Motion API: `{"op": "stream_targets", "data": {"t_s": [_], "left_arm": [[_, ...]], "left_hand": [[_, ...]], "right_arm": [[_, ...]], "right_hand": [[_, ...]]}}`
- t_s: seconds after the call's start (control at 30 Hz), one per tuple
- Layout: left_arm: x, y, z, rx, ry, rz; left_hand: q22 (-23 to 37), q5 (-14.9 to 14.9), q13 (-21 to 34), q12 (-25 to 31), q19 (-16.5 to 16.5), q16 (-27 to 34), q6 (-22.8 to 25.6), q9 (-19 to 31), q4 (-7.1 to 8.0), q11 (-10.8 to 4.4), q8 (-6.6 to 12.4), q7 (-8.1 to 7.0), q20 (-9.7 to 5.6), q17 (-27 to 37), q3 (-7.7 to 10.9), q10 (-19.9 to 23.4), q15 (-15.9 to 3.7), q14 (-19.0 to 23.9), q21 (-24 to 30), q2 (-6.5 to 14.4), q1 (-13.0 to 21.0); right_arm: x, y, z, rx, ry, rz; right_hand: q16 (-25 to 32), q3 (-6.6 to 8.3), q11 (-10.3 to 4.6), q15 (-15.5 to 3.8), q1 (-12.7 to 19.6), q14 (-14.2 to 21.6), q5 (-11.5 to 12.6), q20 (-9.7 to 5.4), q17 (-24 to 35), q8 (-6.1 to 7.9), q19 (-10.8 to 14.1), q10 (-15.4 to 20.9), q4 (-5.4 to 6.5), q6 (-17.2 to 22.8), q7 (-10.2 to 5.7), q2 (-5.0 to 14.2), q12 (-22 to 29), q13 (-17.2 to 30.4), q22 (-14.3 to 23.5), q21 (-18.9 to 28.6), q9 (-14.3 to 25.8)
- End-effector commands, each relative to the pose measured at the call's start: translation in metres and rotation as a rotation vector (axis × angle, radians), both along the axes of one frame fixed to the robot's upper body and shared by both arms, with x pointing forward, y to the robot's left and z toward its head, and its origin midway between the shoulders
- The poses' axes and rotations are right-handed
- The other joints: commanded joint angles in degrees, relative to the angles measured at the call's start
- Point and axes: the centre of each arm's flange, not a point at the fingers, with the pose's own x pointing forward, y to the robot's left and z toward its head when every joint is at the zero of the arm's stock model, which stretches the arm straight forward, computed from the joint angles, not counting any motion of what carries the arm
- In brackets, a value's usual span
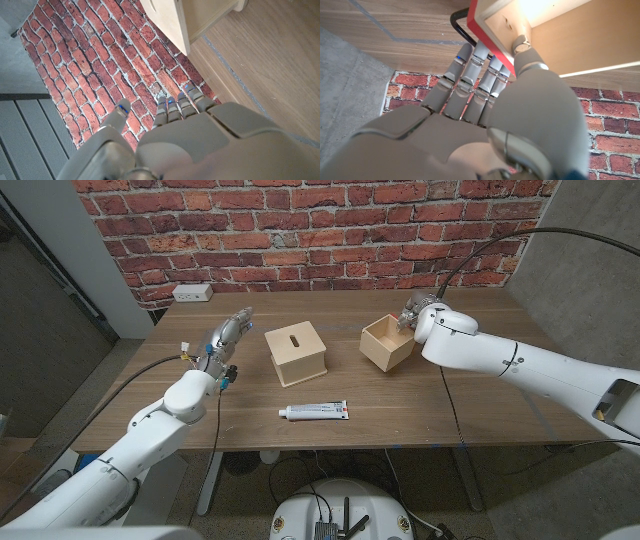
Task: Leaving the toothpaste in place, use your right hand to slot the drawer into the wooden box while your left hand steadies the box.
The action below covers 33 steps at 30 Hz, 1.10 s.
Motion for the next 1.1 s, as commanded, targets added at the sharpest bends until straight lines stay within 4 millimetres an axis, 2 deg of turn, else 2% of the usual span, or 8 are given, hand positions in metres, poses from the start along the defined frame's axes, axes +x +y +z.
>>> {"op": "stream_targets", "data": {"t_s": [0.03, 0.53, 0.63, 0.73, 0.83, 1.1], "left_arm": [[-0.016, -0.004, 0.015, 0.166, -0.012, 0.066], [-0.024, -0.015, 0.013, 0.373, -0.044, 0.157], [-0.025, -0.017, 0.012, 0.424, -0.05, 0.164], [-0.025, -0.019, 0.011, 0.477, -0.038, 0.163], [-0.028, -0.018, 0.009, 0.497, -0.048, 0.161], [-0.038, -0.018, 0.012, 0.647, -0.078, 0.21]], "left_hand": [[0.13, -0.07, 0.18, 0.19, 0.72, 0.07, 0.85, 0.17, -0.69, -0.19, 0.52, -0.08, -3.42, 0.03, 0.12, 0.6, -0.6, 0.32, 0.27, 3.58, 0.51], [0.17, -0.14, 0.18, 0.36, 0.58, 0.1, 2.3, 0.18, -1.42, -1.26, 0.68, -1.08, -3.87, 0.08, -0.33, 1.46, -1.81, 0.35, 0.14, 3.74, 0.78], [0.18, -0.16, 0.17, 0.38, 0.33, 0.15, 2.69, 0.18, -1.81, -2.13, 0.62, -1.92, -3.89, 0.07, -0.48, 1.8, -2.66, 0.53, 0.06, 3.76, 0.93], [0.2, -0.18, 0.15, 0.22, -0.27, 0.11, 3.24, 0.17, -2.28, -2.79, 0.53, -3.68, -3.94, 0.07, -0.74, 1.77, -4.19, 0.46, -0.09, 3.89, 1.12], [0.21, -0.22, 0.12, 0.3, -0.63, 0.39, 3.9, 0.16, -1.68, -3.54, 0.57, -4.82, -4.35, 0.35, -1.35, 2.26, -5.34, 0.89, -0.12, 3.47, 0.12], [0.22, -0.17, 0.09, 0.38, -1.31, 0.56, 4.93, 0.15, -0.4, -4.49, 0.64, -5.58, -5.17, 0.56, -2.17, 3.04, -6.4, 1.33, -0.24, 2.93, -1.49]], "right_arm": [[-0.001, 0.004, 0.009, 0.004, 0.008, -0.013], [0.004, 0.01, 0.017, 0.021, 0.005, -0.033], [0.005, 0.011, 0.018, 0.021, 0.006, -0.034], [0.006, 0.012, 0.018, 0.019, 0.004, -0.037], [0.008, 0.013, 0.017, 0.021, 0.008, -0.038], [0.01, 0.014, 0.018, 0.024, 0.001, -0.045]], "right_hand": [[-0.23, 0.03, -1.99, -4.18, 5.72, 2.46, 0.35, -6.74, 0.19, 0.2, -0.27, 2.44, 0.39, 1.8, -1.6, 6.25, -0.03, 0.41, 0.08, 0.45, 0.21], [-0.63, -0.07, -1.93, -4.17, 5.66, 2.38, 0.39, -6.71, 0.43, 0.07, -0.51, 2.15, 0.4, 1.9, -1.19, 6.47, -0.32, 0.76, 0.04, 0.74, 0.22], [-0.73, -0.09, -1.91, -4.17, 5.64, 2.31, 0.4, -6.71, 0.46, -0.01, -0.59, 2.09, 0.39, 1.78, -1.15, 6.46, -0.37, 0.84, 0.02, 0.78, 0.22], [-0.83, -0.13, -1.9, -4.17, 5.62, 2.27, 0.41, -6.7, 0.52, -0.16, -0.72, 2.02, 0.38, 1.51, -1.17, 6.47, -0.42, 0.95, 0.0, 0.8, 0.22], [-1.08, -0.17, -1.82, -4.17, 5.58, 2.02, 0.42, -6.68, 0.56, -0.26, -0.86, 1.66, 0.37, 1.42, -1.21, 6.47, -0.67, 1.0, -0.03, 0.86, 0.23], [-1.21, -0.23, -1.9, -4.18, 5.54, 1.99, 0.44, -6.66, 0.67, -0.32, -1.01, 1.74, 0.38, 1.43, -1.18, 6.52, -0.69, 1.18, -0.07, 0.94, 0.24]]}}
